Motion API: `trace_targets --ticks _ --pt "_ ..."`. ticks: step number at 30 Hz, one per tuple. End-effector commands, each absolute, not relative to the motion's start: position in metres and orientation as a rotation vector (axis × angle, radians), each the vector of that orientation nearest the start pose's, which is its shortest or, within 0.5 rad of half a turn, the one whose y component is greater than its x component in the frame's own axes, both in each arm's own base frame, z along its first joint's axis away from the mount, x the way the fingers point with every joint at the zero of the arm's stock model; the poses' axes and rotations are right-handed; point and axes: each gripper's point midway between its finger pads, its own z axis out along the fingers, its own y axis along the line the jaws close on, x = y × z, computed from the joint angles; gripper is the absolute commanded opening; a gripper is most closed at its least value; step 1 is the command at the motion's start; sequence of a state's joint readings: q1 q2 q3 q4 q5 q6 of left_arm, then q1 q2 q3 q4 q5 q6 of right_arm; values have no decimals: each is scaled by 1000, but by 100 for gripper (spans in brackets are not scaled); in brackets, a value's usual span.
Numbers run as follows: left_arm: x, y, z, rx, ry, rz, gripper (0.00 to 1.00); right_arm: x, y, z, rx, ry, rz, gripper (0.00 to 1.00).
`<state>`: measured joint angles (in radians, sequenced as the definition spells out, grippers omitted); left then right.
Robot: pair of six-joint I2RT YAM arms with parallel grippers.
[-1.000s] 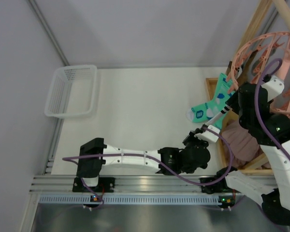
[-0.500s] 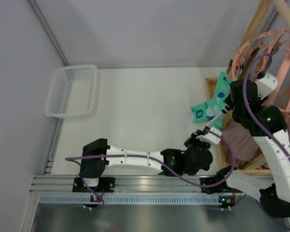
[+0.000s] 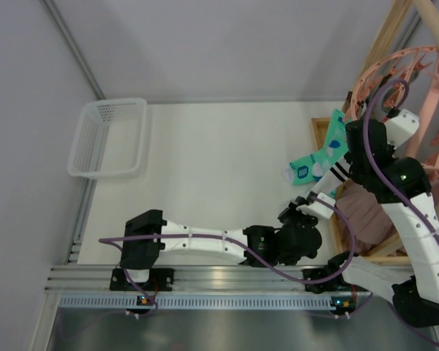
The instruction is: Remove the socks clipped to the hanger
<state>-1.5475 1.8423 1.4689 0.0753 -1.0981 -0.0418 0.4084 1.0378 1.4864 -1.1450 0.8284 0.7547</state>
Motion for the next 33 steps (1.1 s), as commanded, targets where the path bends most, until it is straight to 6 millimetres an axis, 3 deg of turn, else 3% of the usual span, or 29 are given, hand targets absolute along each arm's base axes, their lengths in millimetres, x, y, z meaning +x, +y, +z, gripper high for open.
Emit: trace_targets --ticks 1,4,5,8,9,12,20,25,26,27,29,30,32,33 --pt "164 -465 261 513 1610 -172 0 244 -20 352 764 1826 -214 0" --pt "165 -467 259 560 1638 -233 0 241 -19 350 756 1826 -183 0" --pt "163 -475 256 564 1674 -330 0 240 -19 350 754 1823 -177 0" --pt "184 -448 248 541 1736 -324 0 236 -19 351 741 1814 -159 0" --pt "188 -438 258 507 1730 -328 0 235 -20 351 736 1814 -163 0" --pt "194 -425 262 509 1728 -329 0 236 -17 350 719 1813 -141 0" --pt "189 -433 253 542 1746 -365 0 236 -13 346 721 1822 -109 0" --pt "203 -418 261 511 1775 -367 0 232 -7 348 692 1832 -51 0" --pt "206 -408 264 518 1799 -380 0 232 -3 347 674 1843 -31 0" --pt "224 -396 263 488 1829 -380 0 230 -3 345 672 1848 -26 0" --pt "238 -373 276 425 1854 -419 0 228 -1 343 660 1856 -9 0" --pt "256 -352 274 386 1878 -380 0 226 -1 341 659 1856 -5 0" --pt "266 -328 285 341 1900 -413 0 225 0 340 651 1857 7 0" --pt "286 -300 283 283 1933 -365 0 223 0 340 648 1854 12 0"
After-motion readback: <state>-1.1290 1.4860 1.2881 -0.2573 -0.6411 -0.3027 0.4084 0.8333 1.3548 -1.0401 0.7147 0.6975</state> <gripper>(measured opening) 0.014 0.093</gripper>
